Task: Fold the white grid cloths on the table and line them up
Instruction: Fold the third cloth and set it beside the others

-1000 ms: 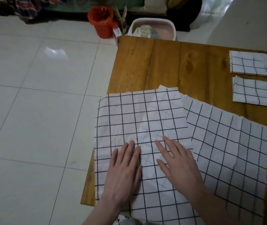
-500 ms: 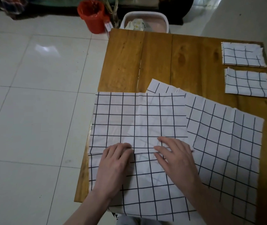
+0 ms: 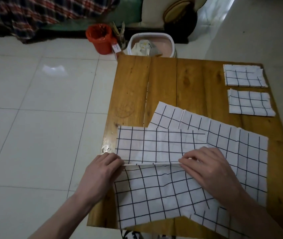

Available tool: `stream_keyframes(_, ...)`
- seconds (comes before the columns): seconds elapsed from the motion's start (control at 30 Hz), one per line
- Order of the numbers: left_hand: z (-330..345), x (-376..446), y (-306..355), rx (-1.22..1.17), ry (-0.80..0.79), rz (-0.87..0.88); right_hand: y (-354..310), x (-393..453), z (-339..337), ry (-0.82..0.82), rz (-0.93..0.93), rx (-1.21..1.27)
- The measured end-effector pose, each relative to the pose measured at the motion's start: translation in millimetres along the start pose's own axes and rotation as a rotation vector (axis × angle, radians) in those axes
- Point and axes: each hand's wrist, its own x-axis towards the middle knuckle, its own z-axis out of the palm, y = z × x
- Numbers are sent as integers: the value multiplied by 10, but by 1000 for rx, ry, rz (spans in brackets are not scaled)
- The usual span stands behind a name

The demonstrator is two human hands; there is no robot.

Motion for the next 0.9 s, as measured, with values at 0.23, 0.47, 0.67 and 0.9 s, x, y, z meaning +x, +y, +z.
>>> stream_keyframes(0.23, -562, 554, -135, 72, 63, 115, 359, 280, -406, -49, -3, -81)
stream_keyframes(0.47, -938, 1058, -12, 115, 210, 227, 496, 518, -876, 105, 100, -196)
stream_keyframes(0.67, -920, 913, -60, 108, 267, 266, 373, 269, -926, 174, 109, -283)
stream_keyframes(0.9, -382, 309, -159, 83, 141, 244, 104, -452, -353, -10, 149, -222)
